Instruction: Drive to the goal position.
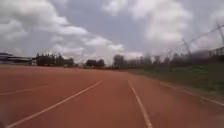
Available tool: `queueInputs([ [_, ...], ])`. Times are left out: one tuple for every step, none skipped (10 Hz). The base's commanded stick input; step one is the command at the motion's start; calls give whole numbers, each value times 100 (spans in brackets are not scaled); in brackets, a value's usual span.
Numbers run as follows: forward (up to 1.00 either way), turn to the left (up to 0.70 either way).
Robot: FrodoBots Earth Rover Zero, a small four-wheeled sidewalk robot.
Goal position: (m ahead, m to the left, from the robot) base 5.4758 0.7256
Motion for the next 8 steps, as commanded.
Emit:
queueInputs([
  [70,0],
  [70,0],
  [70,0],
  [70,0],
  [70,0],
  [70,0],
  [70,0],
  [70,0],
])
